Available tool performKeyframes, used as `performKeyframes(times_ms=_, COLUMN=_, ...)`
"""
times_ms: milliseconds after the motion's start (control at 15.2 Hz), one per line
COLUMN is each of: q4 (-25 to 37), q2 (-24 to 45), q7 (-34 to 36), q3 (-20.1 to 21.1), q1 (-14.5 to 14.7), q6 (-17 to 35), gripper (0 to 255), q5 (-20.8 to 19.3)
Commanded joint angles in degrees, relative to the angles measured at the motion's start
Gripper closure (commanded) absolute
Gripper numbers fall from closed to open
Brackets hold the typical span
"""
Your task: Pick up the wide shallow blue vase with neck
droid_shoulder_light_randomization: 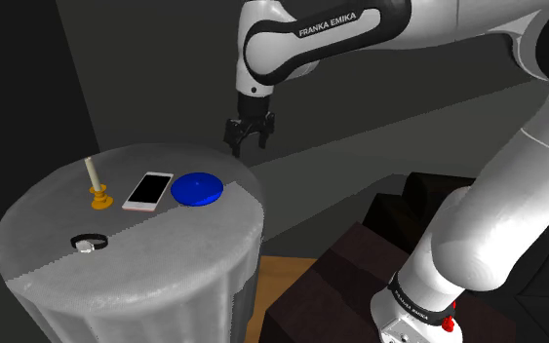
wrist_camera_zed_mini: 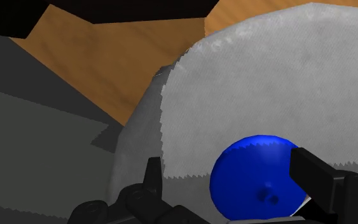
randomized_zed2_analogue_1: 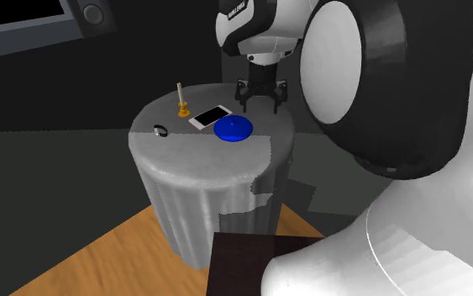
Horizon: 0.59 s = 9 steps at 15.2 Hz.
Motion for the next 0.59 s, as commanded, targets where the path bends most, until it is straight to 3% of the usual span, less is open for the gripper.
performKeyframes(times_ms=0, q4=3.7, q2=4.9, q7=0.9, q3=0.6, q1=0.4, q6=0.9, gripper=0, q5=-0.2)
performKeyframes(times_ms=528, q4=20.0, q2=22.8, q7=4.0, q3=2.3, q1=2.9, q6=1.4, gripper=0, q5=-1.5)
